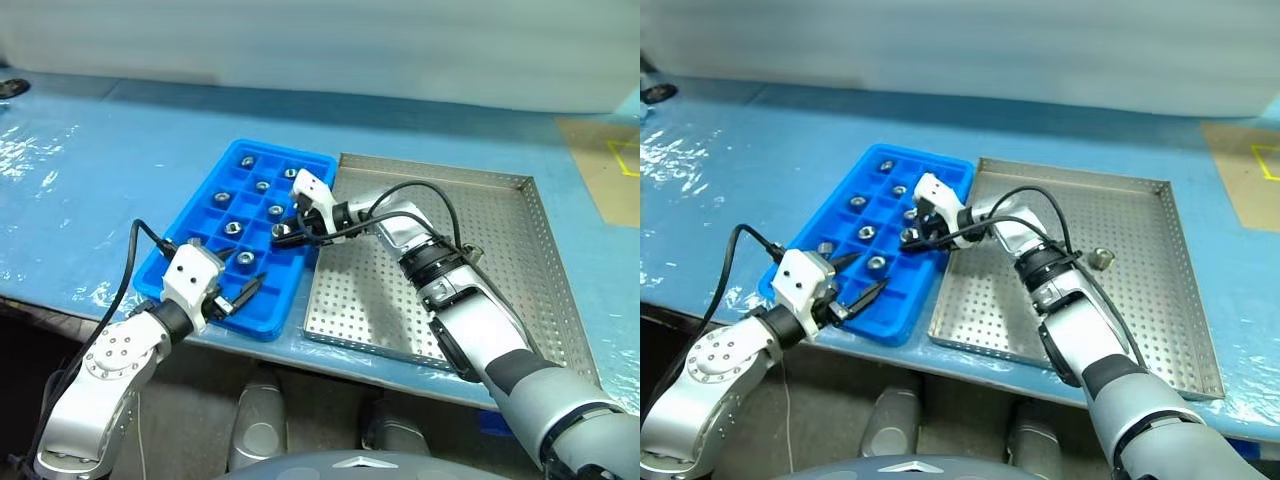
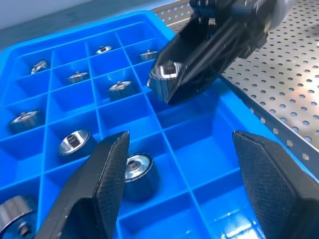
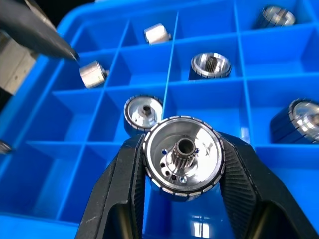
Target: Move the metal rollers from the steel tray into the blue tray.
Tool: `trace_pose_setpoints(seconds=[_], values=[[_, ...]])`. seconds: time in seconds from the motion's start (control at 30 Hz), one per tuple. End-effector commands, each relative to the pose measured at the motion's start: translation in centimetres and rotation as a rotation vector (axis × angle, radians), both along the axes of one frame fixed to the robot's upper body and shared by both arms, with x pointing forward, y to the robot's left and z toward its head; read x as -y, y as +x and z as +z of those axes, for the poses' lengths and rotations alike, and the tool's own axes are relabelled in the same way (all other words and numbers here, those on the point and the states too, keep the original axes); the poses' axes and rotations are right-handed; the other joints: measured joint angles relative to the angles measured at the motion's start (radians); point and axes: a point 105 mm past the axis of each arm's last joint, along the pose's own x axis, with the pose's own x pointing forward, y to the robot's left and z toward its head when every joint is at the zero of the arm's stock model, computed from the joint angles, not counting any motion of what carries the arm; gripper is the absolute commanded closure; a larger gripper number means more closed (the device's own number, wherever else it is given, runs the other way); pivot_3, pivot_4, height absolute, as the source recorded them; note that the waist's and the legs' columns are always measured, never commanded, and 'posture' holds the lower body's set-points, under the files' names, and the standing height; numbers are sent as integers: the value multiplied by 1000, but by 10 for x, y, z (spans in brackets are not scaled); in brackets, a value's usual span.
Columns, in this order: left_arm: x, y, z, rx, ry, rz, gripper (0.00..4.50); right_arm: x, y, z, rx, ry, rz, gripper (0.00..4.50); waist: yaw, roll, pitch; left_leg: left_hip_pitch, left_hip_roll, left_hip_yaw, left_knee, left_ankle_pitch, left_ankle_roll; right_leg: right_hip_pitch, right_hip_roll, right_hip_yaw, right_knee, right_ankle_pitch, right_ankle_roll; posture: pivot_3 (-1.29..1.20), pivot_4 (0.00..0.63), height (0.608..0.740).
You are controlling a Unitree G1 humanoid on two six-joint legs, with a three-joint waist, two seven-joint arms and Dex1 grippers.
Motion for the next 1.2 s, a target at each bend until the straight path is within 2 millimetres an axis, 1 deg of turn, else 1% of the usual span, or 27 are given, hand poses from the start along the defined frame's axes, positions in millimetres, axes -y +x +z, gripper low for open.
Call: trace_pose_setpoints(seconds=[0.03, 0.23, 0.43, 0.57, 0.67, 0.73, 0.8, 0.87, 0.9, 1.0, 1.13, 1.2], values=[[0, -4, 13, 52, 8, 0, 1034, -5, 2, 12, 59, -7, 34, 2865, 6, 0, 0, 0, 0, 0, 0, 0, 0, 0, 0, 0, 0, 0, 0, 562, 150, 740], [1, -1, 13, 57, 6, -4, 1034, 1, 6, 11, 63, -31, 23, 2865, 29, 0, 0, 0, 0, 0, 0, 0, 0, 0, 0, 1, 0, 0, 0, 556, 150, 740], [4, 3, 13, 57, 5, -18, 1034, 15, 11, 12, 66, -73, 8, 2865, 38, 0, 0, 0, 0, 0, 0, 0, 0, -1, 1, 1, 2, 0, 0, 535, 150, 740], [7, 5, 14, 60, 2, -30, 1034, 20, 12, 11, 77, -108, 10, 2865, 50, 0, 0, 0, 0, 0, 1, 0, 0, -1, 1, 2, 3, 0, 0, 535, 150, 740], [8, 6, 15, 63, 4, -35, 1034, 24, 12, 4, 102, -158, 21, 2865, 54, 0, 0, 0, 0, 0, 1, 0, 0, -1, 1, 2, 3, 0, 0, 535, 150, 740], [8, 8, 16, 65, 6, -40, 1034, 28, 12, -3, 136, -202, 31, 2119, 55, 0, 0, 0, 0, 0, 1, 0, 0, -1, 1, 2, 3, 0, 0, 512, 150, 740], [9, 9, 16, 66, 8, -46, 1034, 30, 14, -5, 153, -209, 21, 1477, 56, 0, 0, 0, 0, 0, 2, 0, -1, -1, 1, 2, 3, 0, 0, 499, 150, 740], [10, 10, 16, 65, 10, -56, 1034, 29, 15, -1, 129, -165, -2, 822, 55, 0, 0, 1, 0, 0, 2, 0, 0, 0, 1, 2, 4, 0, 0, 491, 150, 740], [12, 13, 18, 69, 7, -70, 1034, 30, 17, 6, 108, -113, -32, 504, 54, 0, 0, 2, 0, 0, 2, 0, -1, 0, 1, 2, 5, 0, 0, 473, 150, 740], [22, 24, 22, 80, -8, -111, 1034, 42, 26, 28, 124, 48, -136, 504, 57, 0, 0, 2, 0, 0, 2, 1, -1, 0, 1, 2, 6, 0, 0, 423, 150, 740], [38, 42, 30, 105, -38, -171, 1034, 70, 36, 53, 165, 241, -305, 504, 46, 0, 0, 2, 0, 0, 4, 3, -4, 0, 1, 2, 8, 1, -1, 343, 150, 740], [44, 47, 31, 101, -49, -205, 1034, 87, 38, 59, 166, 299, -384, 504, 30, 0, 0, 3, 0, 0, 4, 4, -6, 0, 1, 2, 9, 1, -1, 313, 150, 740]])
